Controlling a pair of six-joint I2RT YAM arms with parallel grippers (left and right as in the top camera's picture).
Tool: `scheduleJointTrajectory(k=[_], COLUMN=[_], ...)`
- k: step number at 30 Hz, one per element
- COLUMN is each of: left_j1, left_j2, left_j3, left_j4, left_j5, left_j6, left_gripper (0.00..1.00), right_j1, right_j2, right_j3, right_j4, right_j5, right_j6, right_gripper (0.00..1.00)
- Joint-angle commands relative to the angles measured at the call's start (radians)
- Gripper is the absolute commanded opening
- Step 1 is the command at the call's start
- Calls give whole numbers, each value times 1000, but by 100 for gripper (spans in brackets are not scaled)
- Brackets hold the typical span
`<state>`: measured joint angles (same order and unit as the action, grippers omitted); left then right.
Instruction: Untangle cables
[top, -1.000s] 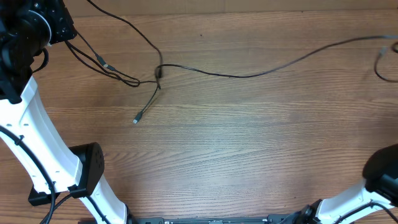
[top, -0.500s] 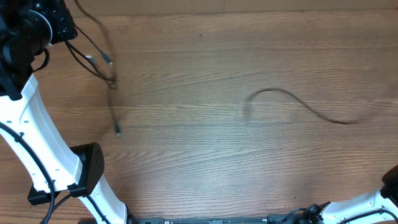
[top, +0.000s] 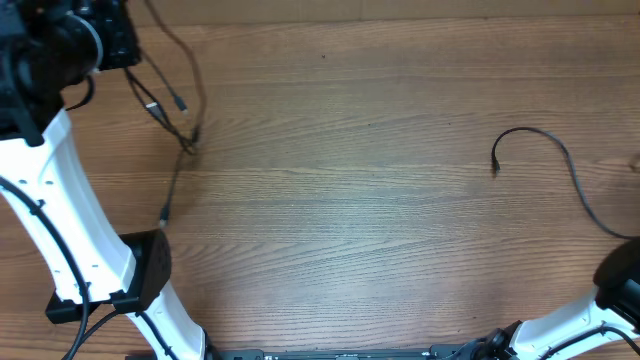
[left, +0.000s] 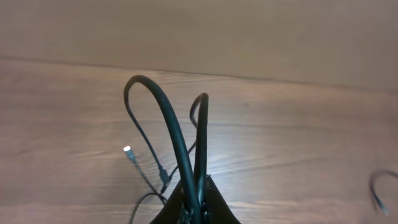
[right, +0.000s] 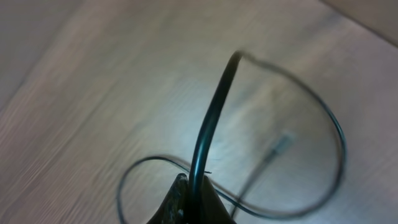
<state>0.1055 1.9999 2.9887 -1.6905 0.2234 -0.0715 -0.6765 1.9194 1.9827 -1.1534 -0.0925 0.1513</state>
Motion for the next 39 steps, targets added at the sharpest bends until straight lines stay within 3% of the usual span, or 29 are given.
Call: scheduleJointTrajectory(k=[1, 12, 36, 37, 38, 39], left_j1=[-78, -207, -227, -229, -231, -231], left_j2=[-8, -8, -8, -8, -8, -8], left_j3=[2, 2, 2, 2, 2, 2], left_j4=[8, 1, 2, 2, 2, 2], left_j5=[59, 58, 58, 58, 58, 58], left_j6=[81, 90, 3, 4, 4, 4], left_gripper=[4, 6, 7, 7, 7, 8], right_j1=[76, 112, 103, 103, 103, 103], right_j2=[-24, 0, 255, 255, 255, 255], right_j3=[5, 5, 4, 4, 5, 5], right_j4=[43, 230, 409, 410, 412, 412], right_j5=[51, 149, 196, 196, 196, 196], right_j6=[-37, -41, -74, -74, -74, -74], right_gripper=[4, 4, 4, 5, 24, 54])
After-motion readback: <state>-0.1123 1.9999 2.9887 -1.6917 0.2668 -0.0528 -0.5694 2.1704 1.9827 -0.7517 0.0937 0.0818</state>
